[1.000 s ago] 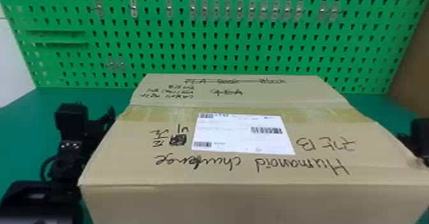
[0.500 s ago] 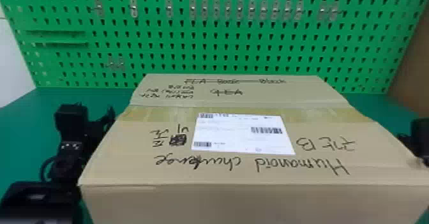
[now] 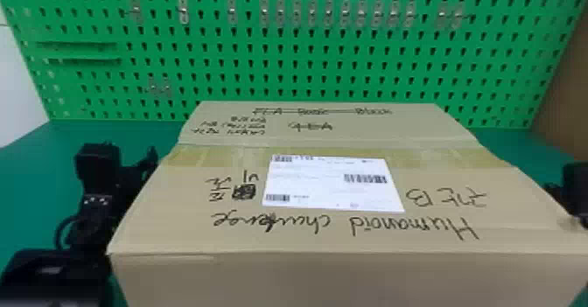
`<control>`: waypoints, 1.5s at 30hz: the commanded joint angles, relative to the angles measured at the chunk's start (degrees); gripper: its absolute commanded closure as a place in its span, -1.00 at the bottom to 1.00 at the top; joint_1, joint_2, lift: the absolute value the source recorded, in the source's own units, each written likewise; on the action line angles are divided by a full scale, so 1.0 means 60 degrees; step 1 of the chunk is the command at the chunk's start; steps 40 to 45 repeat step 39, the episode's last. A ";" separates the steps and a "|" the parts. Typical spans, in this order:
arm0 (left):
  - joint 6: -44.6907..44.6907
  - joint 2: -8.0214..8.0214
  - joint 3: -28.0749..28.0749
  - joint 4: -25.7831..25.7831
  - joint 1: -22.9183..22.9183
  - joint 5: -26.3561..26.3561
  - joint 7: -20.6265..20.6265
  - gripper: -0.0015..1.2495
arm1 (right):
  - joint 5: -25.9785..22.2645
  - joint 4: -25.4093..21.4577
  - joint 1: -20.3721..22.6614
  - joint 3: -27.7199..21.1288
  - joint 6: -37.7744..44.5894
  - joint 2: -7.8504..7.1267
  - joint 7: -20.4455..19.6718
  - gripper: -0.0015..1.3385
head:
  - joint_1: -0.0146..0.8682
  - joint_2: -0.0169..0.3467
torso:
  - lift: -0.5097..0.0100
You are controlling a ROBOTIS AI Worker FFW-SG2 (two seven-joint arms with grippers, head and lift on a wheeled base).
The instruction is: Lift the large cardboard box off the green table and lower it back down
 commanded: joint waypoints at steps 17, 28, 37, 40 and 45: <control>0.0000 0.0000 0.0001 -0.0001 0.0001 0.0014 0.0009 -0.21 | 0.0000 0.0000 0.0000 -0.0013 0.0000 0.0000 0.0000 -0.20 | 0.18 -0.63 | 0.15; 0.0014 0.0000 -0.0014 -0.0001 0.0001 0.0014 0.0009 -0.22 | 0.0000 0.0000 0.0000 0.0002 0.0000 0.0000 0.0000 -0.21 | 0.18 -0.63 | 0.15; 0.0014 0.0000 -0.0014 -0.0001 -0.0014 -0.0001 0.0009 -0.22 | 0.0000 0.0000 -0.0029 0.0002 0.0000 0.0015 0.0000 -0.21 | 0.18 -0.63 | 0.15; 0.0014 0.0000 -0.0014 -0.0001 -0.0014 0.0014 0.0009 -0.22 | 0.0000 0.0000 -0.0044 0.0002 0.0000 0.0015 0.0000 -0.21 | 0.18 -0.63 | 0.15; 0.0014 0.0000 -0.0014 -0.0001 -0.0014 0.0014 0.0009 -0.22 | 0.0000 0.0000 -0.0044 0.0002 0.0000 0.0015 0.0000 -0.21 | 0.18 -0.63 | 0.15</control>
